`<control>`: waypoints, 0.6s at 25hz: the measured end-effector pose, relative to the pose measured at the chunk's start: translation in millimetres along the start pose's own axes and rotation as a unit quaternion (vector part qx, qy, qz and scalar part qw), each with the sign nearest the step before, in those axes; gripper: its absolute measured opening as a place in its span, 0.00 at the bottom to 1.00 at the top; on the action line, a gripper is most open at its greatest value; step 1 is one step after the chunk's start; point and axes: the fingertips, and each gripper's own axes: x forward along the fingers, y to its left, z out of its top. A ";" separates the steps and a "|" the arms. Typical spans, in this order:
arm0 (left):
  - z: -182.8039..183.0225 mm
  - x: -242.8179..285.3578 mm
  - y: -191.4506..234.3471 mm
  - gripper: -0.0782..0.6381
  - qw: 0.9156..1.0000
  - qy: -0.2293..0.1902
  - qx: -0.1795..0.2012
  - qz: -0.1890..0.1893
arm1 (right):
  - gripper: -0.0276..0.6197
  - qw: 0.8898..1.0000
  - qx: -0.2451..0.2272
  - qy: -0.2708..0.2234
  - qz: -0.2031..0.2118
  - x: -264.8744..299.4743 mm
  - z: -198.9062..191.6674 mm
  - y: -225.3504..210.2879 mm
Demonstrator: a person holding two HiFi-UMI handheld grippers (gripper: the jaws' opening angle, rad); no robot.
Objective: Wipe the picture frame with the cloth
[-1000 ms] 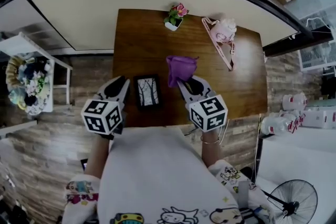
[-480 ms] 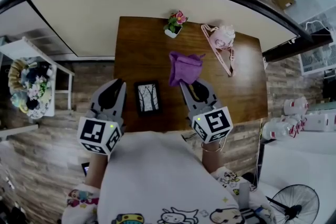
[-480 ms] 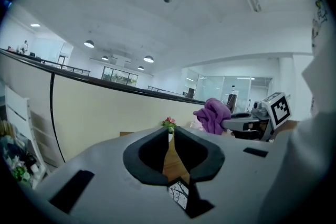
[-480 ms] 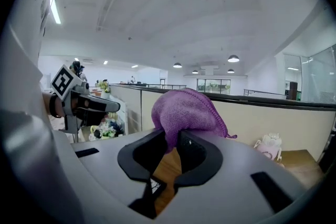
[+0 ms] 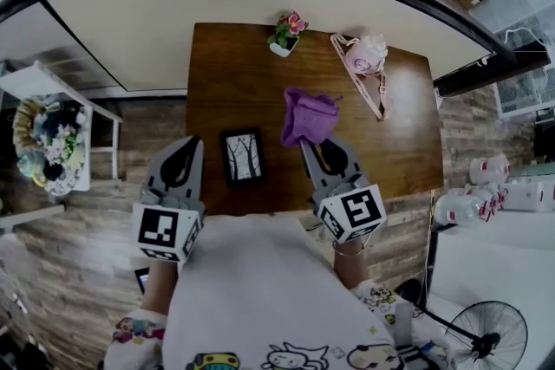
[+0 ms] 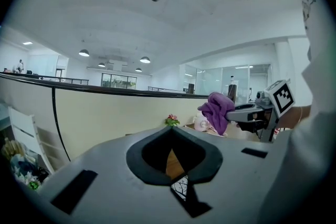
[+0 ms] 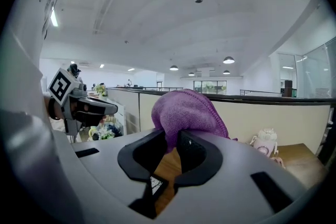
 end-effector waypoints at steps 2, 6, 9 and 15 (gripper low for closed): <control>-2.5 -1.7 -0.6 0.11 1.000 0.002 0.003 0.001 | 0.12 1.000 0.004 -0.002 -0.002 -2.5 -1.9 0.3; -7.6 -3.5 2.1 0.11 1.000 0.005 0.012 0.001 | 0.12 1.000 0.010 0.002 -0.006 -3.5 -6.5 1.2; -9.7 -5.2 3.8 0.11 1.000 0.013 0.000 0.006 | 0.12 1.000 0.011 0.005 -0.007 -2.7 -9.4 3.8; -11.0 -4.6 8.3 0.11 1.000 0.009 0.012 0.007 | 0.12 1.000 0.012 0.012 -0.012 -2.1 -11.7 5.1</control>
